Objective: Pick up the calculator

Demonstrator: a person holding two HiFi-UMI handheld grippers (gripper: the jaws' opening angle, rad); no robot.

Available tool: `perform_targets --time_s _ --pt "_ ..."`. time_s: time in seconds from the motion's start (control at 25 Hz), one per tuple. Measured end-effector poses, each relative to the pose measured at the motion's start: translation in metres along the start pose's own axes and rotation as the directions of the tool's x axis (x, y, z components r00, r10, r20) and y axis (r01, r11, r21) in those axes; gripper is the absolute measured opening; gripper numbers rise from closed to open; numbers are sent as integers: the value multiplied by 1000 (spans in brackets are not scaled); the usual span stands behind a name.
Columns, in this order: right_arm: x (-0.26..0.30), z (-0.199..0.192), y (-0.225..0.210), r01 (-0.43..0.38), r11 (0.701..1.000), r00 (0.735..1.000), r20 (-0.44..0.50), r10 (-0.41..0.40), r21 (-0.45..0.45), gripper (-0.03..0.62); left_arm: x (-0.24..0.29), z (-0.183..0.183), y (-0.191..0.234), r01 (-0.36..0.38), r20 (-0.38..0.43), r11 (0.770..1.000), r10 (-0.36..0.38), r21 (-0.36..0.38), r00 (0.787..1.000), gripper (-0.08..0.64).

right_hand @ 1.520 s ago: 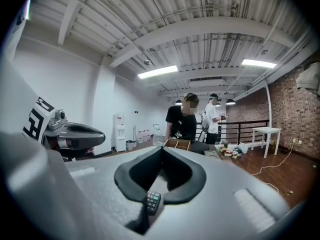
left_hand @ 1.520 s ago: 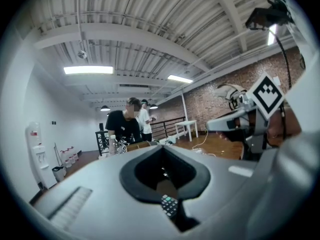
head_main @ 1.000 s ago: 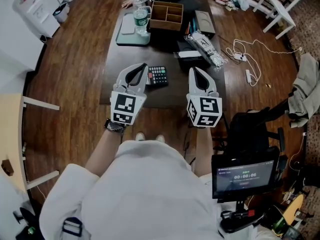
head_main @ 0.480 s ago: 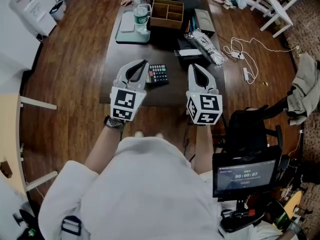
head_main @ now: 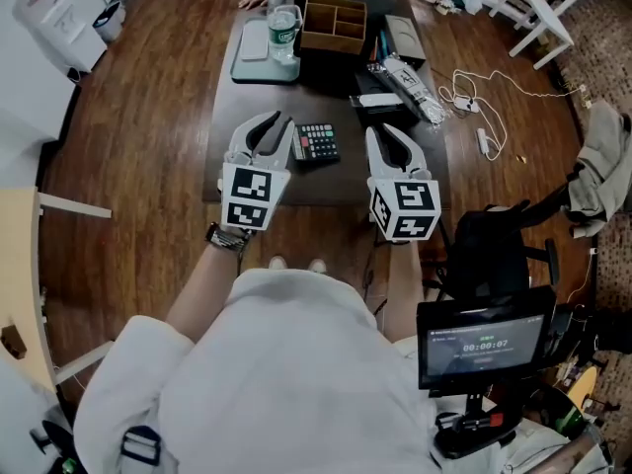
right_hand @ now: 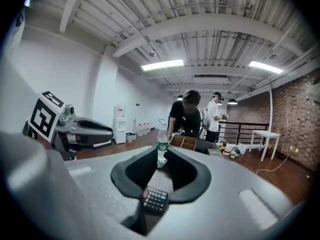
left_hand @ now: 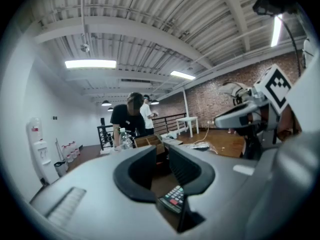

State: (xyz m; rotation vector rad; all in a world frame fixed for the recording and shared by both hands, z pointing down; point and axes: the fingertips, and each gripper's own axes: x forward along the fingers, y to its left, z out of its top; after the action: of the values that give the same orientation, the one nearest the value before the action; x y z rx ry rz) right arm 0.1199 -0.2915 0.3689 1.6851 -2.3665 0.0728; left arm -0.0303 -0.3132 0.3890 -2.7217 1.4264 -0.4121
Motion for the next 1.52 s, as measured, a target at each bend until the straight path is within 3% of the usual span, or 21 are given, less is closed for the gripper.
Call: perform_targets --time_s 0.16,0.44,0.8,1.04,1.28,1.52 --pt "7 -7 15 -64 998 997 -49 65 21 92 4 -18 11 -1 -74 999 -2 -49 997 144" --pt "28 -29 24 -110 994 983 -147 110 11 104 20 -62 3 46 -175 985 -75 -165 982 144" --pt "70 -72 18 -228 970 930 -276 242 83 123 54 -109 4 -19 -285 956 -68 -292 956 167" --pt "102 -101 4 -276 954 888 -348 300 116 124 80 -140 -1 -90 -346 909 -62 -407 936 167" --pt "130 -132 2 -306 939 845 -409 343 156 124 98 -176 -10 -139 -420 866 -89 -481 903 167" --pt "145 -167 0 -279 935 807 -474 352 218 124 112 -202 -14 -191 -467 819 -105 -542 878 167"
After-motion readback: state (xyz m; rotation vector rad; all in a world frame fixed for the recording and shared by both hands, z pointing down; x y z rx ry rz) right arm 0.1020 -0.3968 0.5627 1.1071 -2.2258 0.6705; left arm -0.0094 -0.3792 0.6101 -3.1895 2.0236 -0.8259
